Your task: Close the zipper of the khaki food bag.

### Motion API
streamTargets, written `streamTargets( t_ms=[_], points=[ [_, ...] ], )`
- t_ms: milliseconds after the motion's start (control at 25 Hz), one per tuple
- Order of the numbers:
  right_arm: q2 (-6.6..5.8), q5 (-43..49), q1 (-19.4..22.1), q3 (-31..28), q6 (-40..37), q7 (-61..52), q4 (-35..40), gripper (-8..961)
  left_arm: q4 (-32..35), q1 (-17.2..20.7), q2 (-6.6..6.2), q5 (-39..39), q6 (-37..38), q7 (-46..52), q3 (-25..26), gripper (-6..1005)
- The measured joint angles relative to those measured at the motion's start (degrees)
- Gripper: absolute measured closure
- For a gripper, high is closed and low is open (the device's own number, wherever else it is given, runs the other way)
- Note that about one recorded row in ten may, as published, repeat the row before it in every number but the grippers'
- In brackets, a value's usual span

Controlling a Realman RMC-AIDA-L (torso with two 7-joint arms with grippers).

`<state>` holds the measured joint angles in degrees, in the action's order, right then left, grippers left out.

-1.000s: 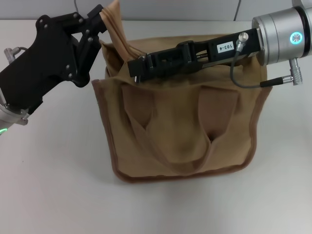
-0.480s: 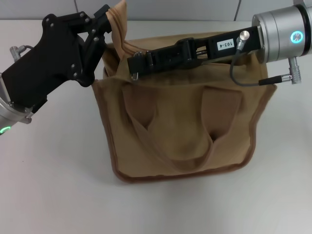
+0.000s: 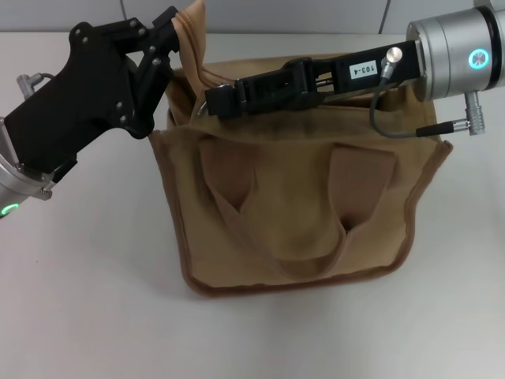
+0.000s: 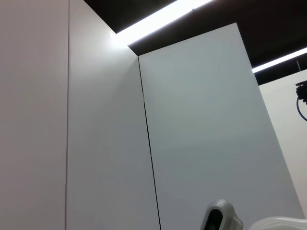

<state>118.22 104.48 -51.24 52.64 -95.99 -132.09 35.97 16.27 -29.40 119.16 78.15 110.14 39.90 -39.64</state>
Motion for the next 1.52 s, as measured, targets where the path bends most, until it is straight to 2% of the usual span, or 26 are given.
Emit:
streamTargets(
  t_ms=[520, 1080, 1320, 1400, 1520],
  points=[
    [-0.76, 1.0, 0.7, 0.1, 1.5, -4.5, 0.4, 419, 0.0, 0.0, 0.02, -1.3, -0.9, 0.0, 0.4, 991],
    [-0.28, 1.5, 0.4, 0.3, 2.2, -4.9, 0.4, 420, -0.4, 0.0, 0.02, -1.4, 0.1, 0.0, -0.5, 991],
    [-0.27, 1.7, 0.6, 0.3, 2.4, -4.8, 0.4, 475, -0.5, 0.0, 0.02, -1.4, 0.4, 0.0, -0.6, 991],
    [-0.27, 1.7, 0.6, 0.3, 2.4, -4.6, 0.4, 675, -0.5, 0.0, 0.02, -1.4, 0.4, 0.0, -0.6, 991],
    [-0.27, 1.7, 0.7, 0.4, 2.3, -4.1, 0.7, 784, -0.5, 0.0, 0.02, -1.5, 0.4, 0.0, -0.6, 991]
  ],
)
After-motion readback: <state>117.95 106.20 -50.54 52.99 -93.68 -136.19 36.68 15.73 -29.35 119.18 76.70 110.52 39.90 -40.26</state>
